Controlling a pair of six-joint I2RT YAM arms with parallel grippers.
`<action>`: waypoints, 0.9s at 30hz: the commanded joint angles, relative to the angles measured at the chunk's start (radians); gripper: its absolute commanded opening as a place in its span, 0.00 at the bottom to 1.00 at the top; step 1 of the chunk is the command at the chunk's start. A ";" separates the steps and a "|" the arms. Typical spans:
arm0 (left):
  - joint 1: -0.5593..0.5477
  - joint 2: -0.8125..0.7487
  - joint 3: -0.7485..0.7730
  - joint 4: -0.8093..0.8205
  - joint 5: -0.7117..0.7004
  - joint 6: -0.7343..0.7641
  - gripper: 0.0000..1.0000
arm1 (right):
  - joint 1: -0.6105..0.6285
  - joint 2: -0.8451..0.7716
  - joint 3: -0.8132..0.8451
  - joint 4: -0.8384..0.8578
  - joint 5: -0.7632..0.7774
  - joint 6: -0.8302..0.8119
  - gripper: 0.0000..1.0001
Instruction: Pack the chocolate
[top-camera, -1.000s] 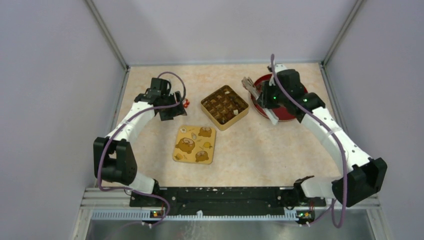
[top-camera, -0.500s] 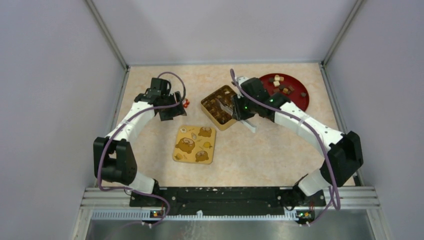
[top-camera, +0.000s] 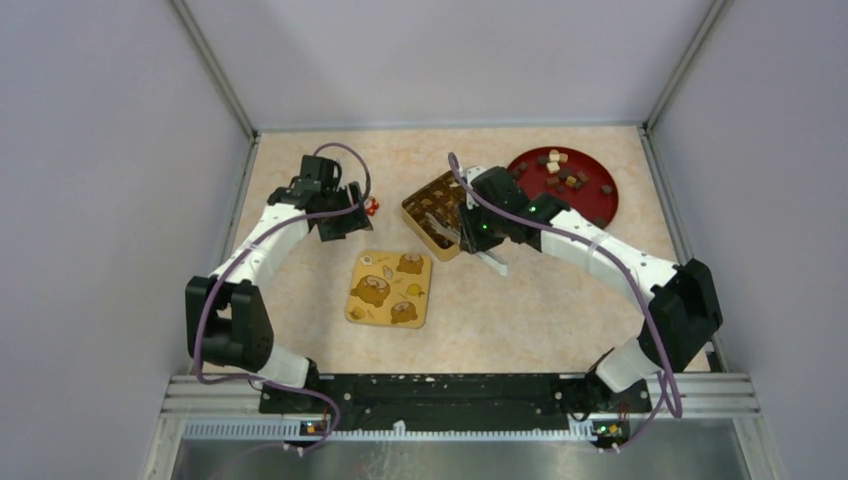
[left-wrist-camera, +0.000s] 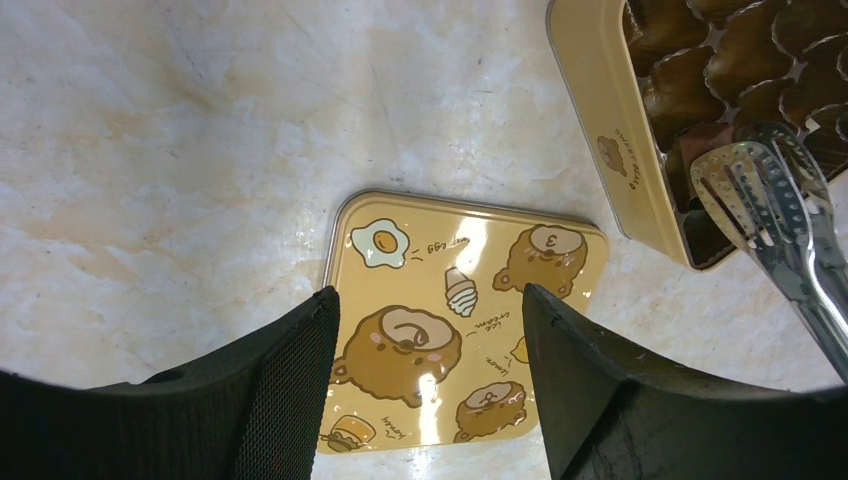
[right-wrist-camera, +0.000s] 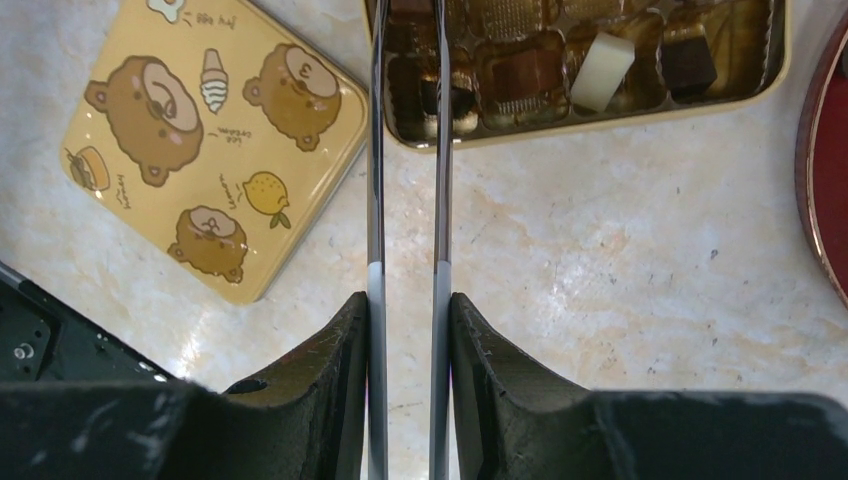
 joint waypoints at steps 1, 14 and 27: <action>0.004 -0.046 0.010 0.012 -0.015 -0.003 0.72 | 0.008 -0.043 -0.019 0.025 0.016 0.014 0.11; 0.004 -0.044 0.004 0.016 -0.007 -0.005 0.72 | 0.009 -0.055 -0.027 0.022 0.019 0.027 0.33; 0.004 -0.042 0.004 0.018 0.000 -0.004 0.73 | 0.009 -0.074 0.023 0.031 0.019 0.038 0.27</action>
